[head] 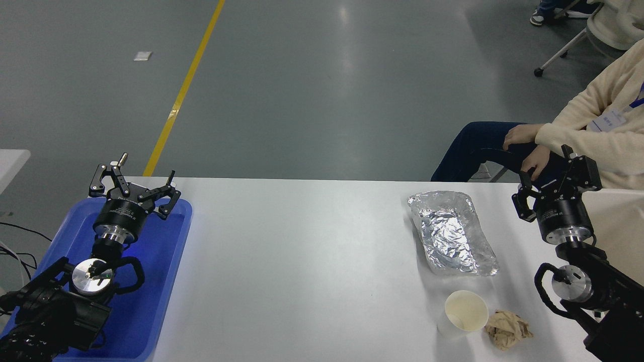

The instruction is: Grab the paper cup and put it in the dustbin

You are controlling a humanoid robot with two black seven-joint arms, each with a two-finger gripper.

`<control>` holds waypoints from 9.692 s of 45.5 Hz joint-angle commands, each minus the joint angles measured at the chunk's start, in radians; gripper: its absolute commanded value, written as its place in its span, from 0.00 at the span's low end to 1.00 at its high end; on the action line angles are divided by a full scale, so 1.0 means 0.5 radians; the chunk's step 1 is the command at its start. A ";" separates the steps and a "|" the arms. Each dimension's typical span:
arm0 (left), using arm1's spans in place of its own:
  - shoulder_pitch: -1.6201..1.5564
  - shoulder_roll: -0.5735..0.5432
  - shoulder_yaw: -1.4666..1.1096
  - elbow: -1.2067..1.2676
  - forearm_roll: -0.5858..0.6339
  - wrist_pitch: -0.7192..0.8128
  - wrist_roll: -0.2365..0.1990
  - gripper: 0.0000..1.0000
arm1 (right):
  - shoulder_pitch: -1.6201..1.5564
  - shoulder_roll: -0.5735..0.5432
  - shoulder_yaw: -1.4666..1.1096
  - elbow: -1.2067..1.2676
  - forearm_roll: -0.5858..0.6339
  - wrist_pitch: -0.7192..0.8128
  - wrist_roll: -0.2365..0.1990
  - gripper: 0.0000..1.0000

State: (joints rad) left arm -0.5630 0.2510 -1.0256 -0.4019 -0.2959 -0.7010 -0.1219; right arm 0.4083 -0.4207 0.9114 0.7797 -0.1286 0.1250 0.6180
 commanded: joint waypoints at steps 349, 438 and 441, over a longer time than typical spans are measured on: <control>0.003 0.001 -0.001 -0.003 0.006 -0.003 0.001 1.00 | 4.356 -0.189 -4.621 1.484 -0.310 1.321 -0.972 0.00; 0.000 0.001 -0.001 -0.003 0.003 -0.003 0.001 1.00 | 0.834 -0.625 -3.458 -1.111 -0.313 0.324 -1.003 0.00; 0.003 0.001 -0.001 -0.003 0.003 -0.003 0.001 1.00 | 0.730 -0.546 -3.424 -1.212 -0.313 0.235 -1.003 0.00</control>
State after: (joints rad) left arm -0.5615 0.2514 -1.0258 -0.4034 -0.2944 -0.7026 -0.1212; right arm 0.9403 -0.7729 -0.8738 0.2763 -0.2873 0.4417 0.1204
